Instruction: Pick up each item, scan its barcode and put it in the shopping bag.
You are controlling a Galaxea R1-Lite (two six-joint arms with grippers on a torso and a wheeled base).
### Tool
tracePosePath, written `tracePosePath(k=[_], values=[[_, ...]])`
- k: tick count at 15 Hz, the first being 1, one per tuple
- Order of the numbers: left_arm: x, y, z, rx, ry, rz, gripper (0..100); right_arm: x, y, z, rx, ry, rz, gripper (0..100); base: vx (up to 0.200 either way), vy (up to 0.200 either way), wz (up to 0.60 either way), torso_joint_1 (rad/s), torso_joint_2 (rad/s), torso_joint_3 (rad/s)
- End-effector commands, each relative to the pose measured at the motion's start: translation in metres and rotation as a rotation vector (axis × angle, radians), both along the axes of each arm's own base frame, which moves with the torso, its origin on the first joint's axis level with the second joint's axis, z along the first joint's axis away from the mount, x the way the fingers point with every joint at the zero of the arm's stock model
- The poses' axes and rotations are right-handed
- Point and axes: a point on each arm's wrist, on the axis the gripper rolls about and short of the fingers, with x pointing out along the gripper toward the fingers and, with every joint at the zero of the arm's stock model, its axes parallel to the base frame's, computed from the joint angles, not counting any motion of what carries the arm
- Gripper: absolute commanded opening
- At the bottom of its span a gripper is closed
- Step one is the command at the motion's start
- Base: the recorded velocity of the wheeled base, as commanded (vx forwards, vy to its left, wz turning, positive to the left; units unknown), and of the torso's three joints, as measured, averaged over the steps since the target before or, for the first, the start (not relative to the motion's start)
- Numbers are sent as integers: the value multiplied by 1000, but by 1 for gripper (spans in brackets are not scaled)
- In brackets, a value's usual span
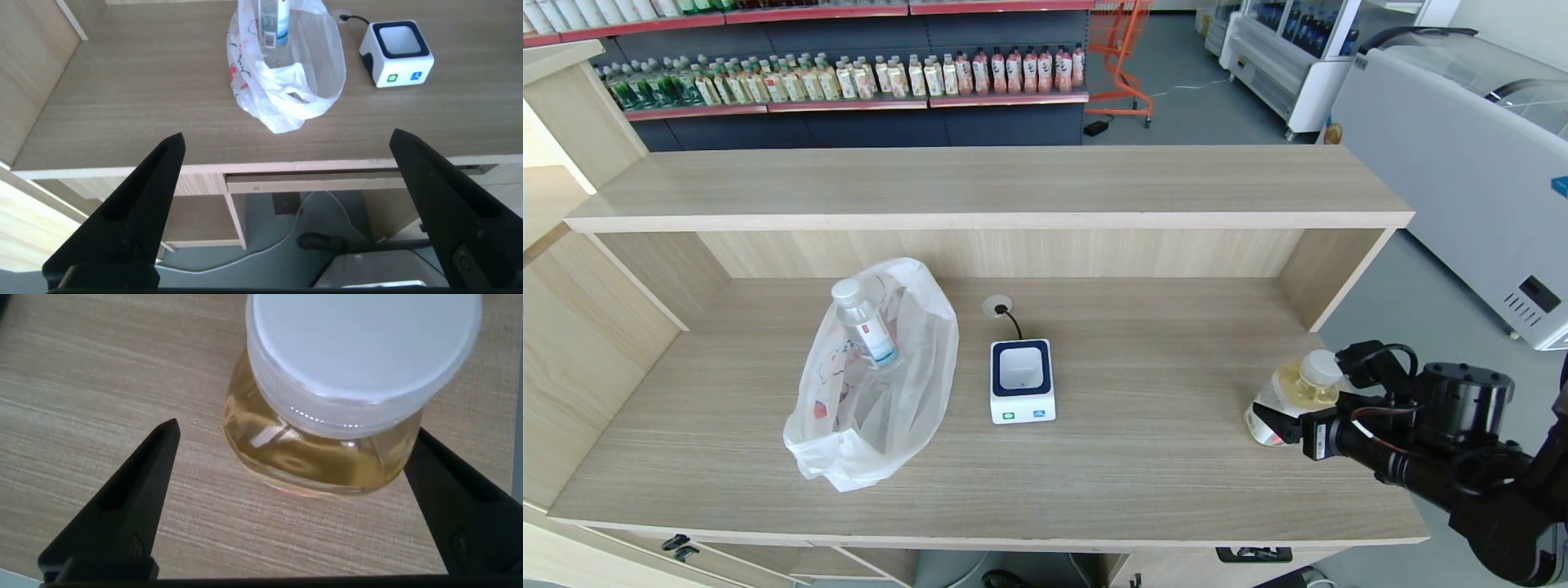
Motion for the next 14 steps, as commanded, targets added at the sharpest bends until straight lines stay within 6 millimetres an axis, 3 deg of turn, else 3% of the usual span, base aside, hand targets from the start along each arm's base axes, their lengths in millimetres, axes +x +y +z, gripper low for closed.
tracePosePath(k=[1, 9, 13, 14], values=[[0, 0, 0, 0, 0, 1, 100, 7, 5, -10, 0, 13, 14, 100, 0, 0, 0, 0, 0, 0], [0, 0, 0, 0, 1, 1, 100, 38, 17, -19, 6, -29, 47, 100, 0, 0, 0, 0, 0, 0], [0, 0, 0, 0, 0, -1, 100, 53, 25, -12, 12, -92, 75, 100, 0, 0, 0, 0, 0, 0], [0, 0, 0, 0, 0, -1, 100, 55, 27, -11, 11, -101, 78, 0, 0, 0, 0, 0, 0, 0]])
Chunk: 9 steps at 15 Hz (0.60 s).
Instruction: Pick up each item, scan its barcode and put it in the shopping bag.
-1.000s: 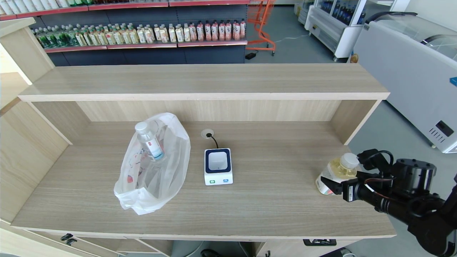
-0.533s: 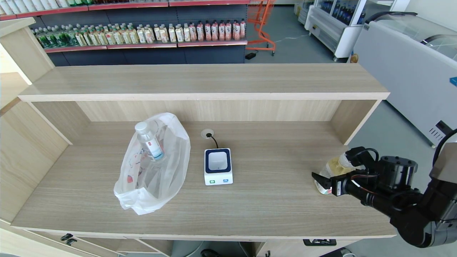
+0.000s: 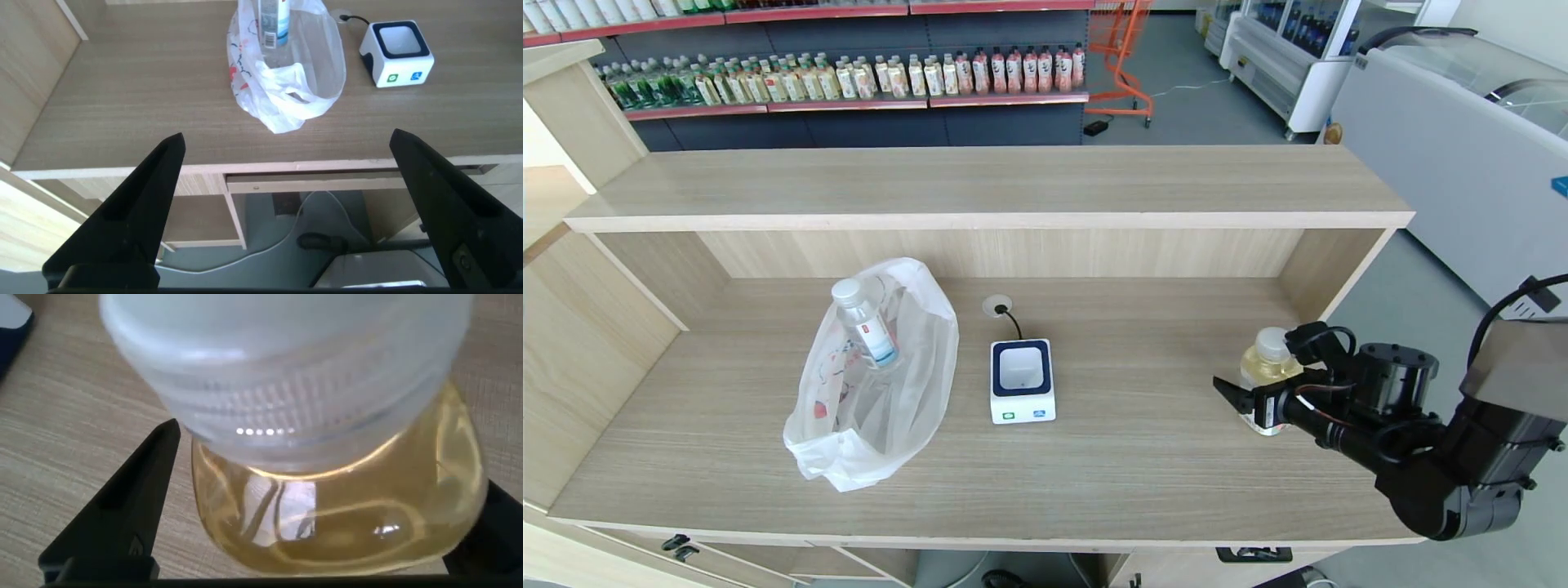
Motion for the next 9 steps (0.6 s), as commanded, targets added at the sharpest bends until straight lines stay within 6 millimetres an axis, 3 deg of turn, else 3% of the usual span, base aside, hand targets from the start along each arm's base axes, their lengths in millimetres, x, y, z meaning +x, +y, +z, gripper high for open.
tracePosePath(k=[1, 9], values=[[0, 0, 0, 0, 1, 0, 100, 8, 4, 4, 2, -31, 8, 0, 0, 0, 0, 0, 0, 0], [0, 0, 0, 0, 0, 1, 100, 3, 10, 2, -3, -17, 22, 0, 0, 0, 0, 0, 0, 0]])
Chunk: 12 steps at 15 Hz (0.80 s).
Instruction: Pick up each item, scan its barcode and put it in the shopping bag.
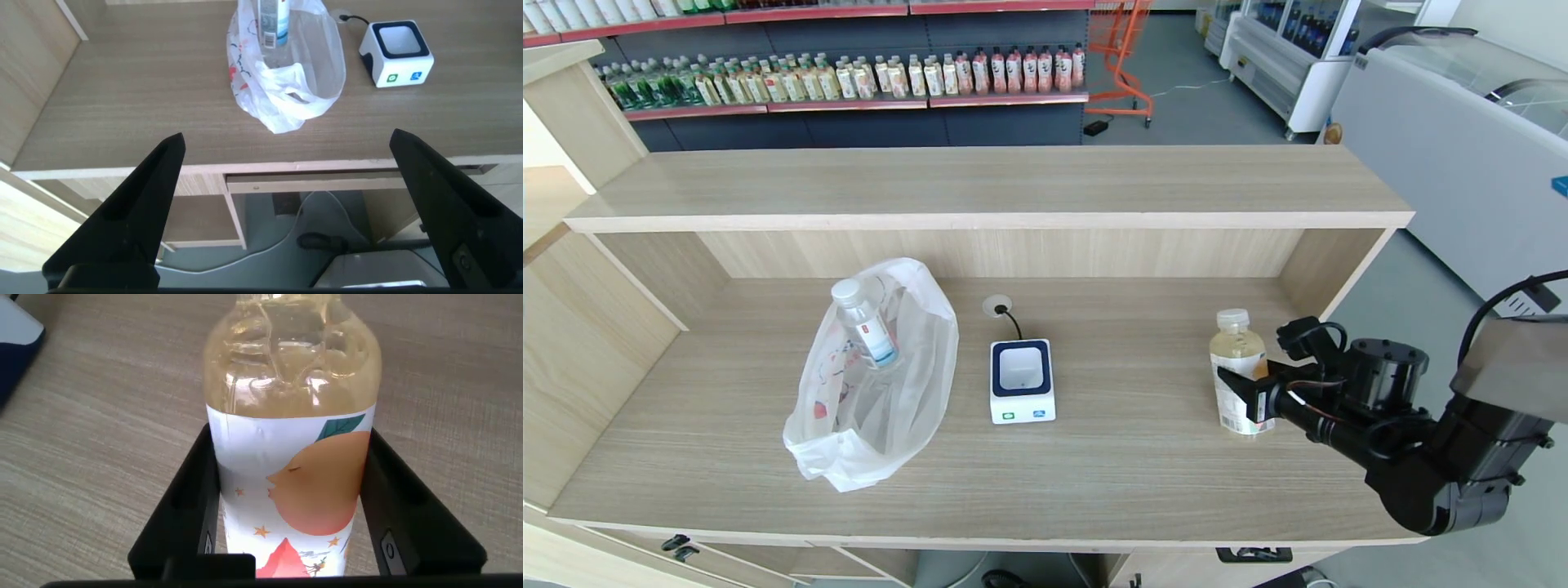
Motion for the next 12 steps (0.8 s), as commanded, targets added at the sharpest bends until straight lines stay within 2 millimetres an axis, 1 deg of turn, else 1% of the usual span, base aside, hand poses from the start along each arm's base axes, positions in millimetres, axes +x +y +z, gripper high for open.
tracePosePath(k=[1, 2, 3, 6, 7, 8, 9, 10, 11, 12], values=[[0, 0, 0, 0, 0, 1, 100, -2, 3, 1, 1, 1, 10, 0, 0, 0, 0, 0, 0, 0], [0, 0, 0, 0, 0, 0, 100, -2, 5, 3, 7, -4, 17, 0, 0, 0, 0, 0, 0, 0], [0, 0, 0, 0, 1, 1, 100, -3, 5, 10, 14, -23, 19, 0, 0, 0, 0, 0, 0, 0], [0, 0, 0, 0, 0, 1, 100, -9, 9, 36, 84, -76, 27, 0, 0, 0, 0, 0, 0, 0], [0, 0, 0, 0, 1, 0, 100, -12, 9, 47, 106, -96, 30, 0, 0, 0, 0, 0, 0, 0], [0, 0, 0, 0, 0, 1, 100, -20, 9, 66, 138, -140, 50, 0, 0, 0, 0, 0, 0, 0], [0, 0, 0, 0, 1, 0, 100, -24, 9, 77, 159, -166, 75, 0, 0, 0, 0, 0, 0, 0], [0, 0, 0, 0, 0, 1, 100, -25, 9, 79, 163, -170, 81, 0, 0, 0, 0, 0, 0, 0], [0, 0, 0, 0, 0, 0, 100, -32, 9, 95, 172, -219, 137, 0, 0, 0, 0, 0, 0, 0], [0, 0, 0, 0, 0, 0, 100, -39, 11, 108, 182, -252, 204, 0, 0, 0, 0, 0, 0, 0]])
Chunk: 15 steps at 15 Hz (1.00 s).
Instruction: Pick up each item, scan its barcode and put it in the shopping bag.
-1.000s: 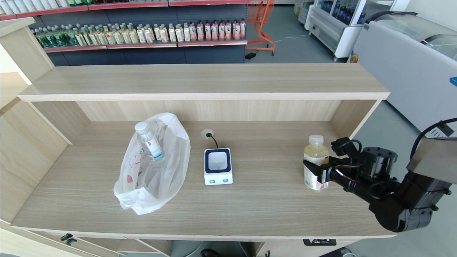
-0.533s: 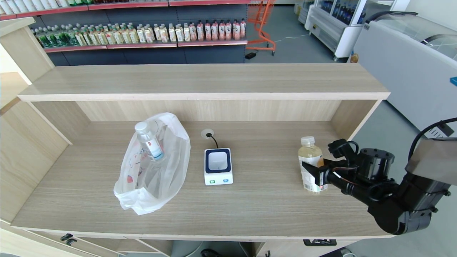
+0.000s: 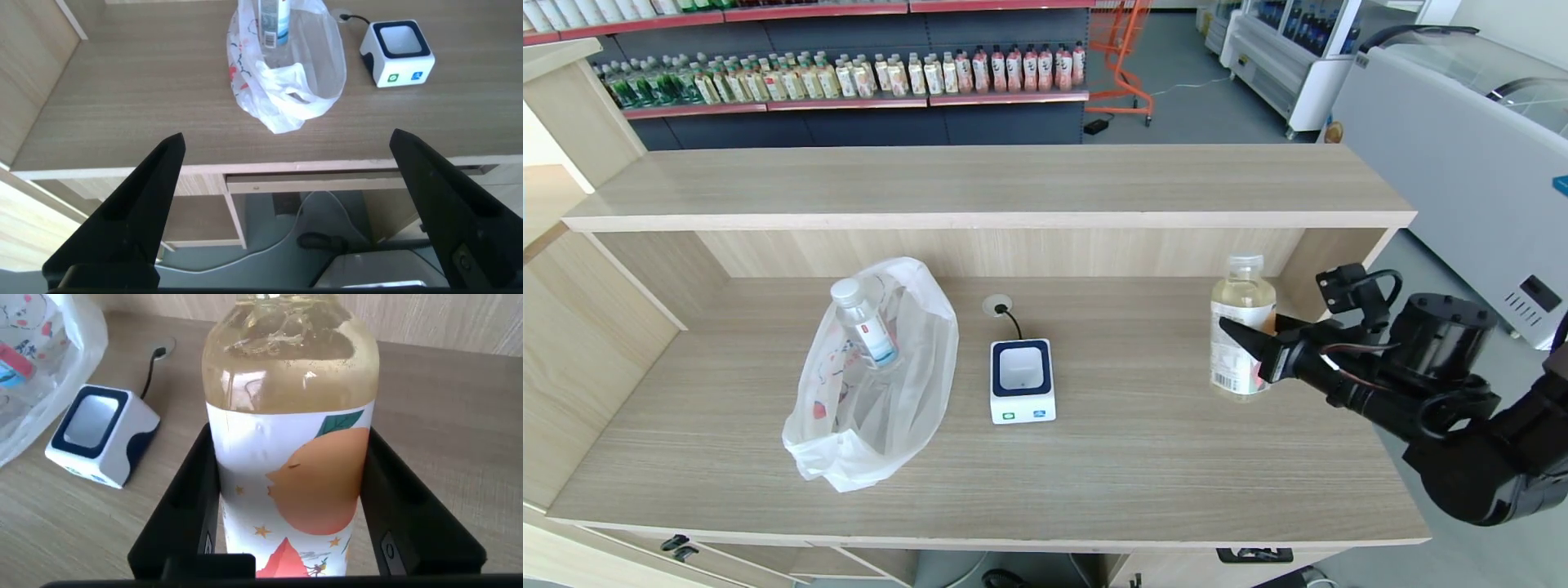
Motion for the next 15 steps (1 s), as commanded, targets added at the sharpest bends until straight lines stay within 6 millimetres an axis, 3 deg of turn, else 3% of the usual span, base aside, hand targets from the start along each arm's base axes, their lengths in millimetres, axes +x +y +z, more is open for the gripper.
tracePosePath(k=[1, 4, 11, 15], values=[[0, 0, 0, 0, 1, 1, 100, -19, 4, 37, 30, -110, 85, 0, 0, 0, 0, 0, 0, 0], [0, 0, 0, 0, 1, -1, 100, -50, 29, 69, 237, -28, 250, 0, 0, 0, 0, 0, 0, 0], [0, 0, 0, 0, 1, -1, 100, -95, 83, 86, 322, 122, 504, 0, 0, 0, 0, 0, 0, 0], [0, 0, 0, 0, 0, -1, 100, -106, 100, 94, 355, 156, 591, 0, 0, 0, 0, 0, 0, 0]])
